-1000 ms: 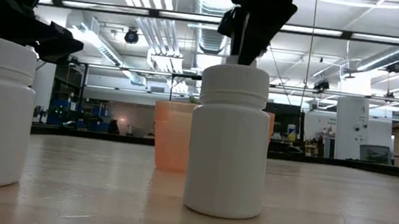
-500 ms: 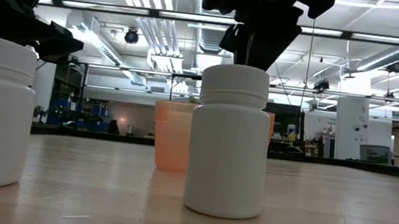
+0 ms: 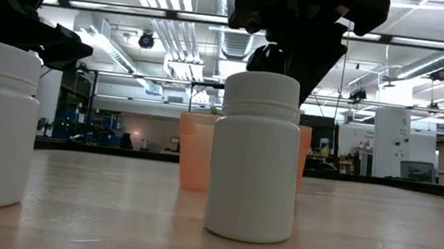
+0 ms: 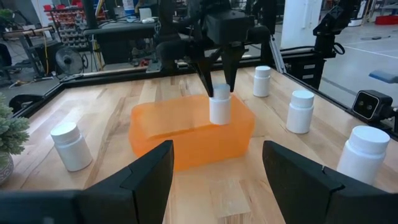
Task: Pick and place pill bottles into a basket
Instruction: Put the white pill bottle into the orange bin
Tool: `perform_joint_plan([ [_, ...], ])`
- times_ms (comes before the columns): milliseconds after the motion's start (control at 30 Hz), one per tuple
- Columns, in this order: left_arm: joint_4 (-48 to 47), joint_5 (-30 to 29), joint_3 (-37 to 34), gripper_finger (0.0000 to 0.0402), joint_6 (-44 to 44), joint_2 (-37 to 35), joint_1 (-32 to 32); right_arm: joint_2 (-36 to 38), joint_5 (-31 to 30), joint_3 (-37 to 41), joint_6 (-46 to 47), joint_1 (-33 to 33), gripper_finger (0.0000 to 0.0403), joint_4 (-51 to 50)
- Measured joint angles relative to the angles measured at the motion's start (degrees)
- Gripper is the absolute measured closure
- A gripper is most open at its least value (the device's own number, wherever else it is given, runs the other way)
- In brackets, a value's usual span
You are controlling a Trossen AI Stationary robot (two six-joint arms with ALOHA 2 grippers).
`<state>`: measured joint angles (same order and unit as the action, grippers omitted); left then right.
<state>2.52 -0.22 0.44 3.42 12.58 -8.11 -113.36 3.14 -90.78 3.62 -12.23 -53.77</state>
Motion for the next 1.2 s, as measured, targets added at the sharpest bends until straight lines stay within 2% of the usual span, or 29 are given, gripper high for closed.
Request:
perform_joint_plan([
  [733, -0.01, 0.01, 0.0, 0.0173, 0.0, 0.02, -0.01, 0.24, 0.11, 4.99, 0.23, -0.26, 0.0258, 4.66],
  [1200, 0.01, 0.0, 0.01, 0.0173, 0.0, 0.02, 0.0, 0.0, 0.05, 5.66, -0.62, -0.24, 0.0192, 5.11],
])
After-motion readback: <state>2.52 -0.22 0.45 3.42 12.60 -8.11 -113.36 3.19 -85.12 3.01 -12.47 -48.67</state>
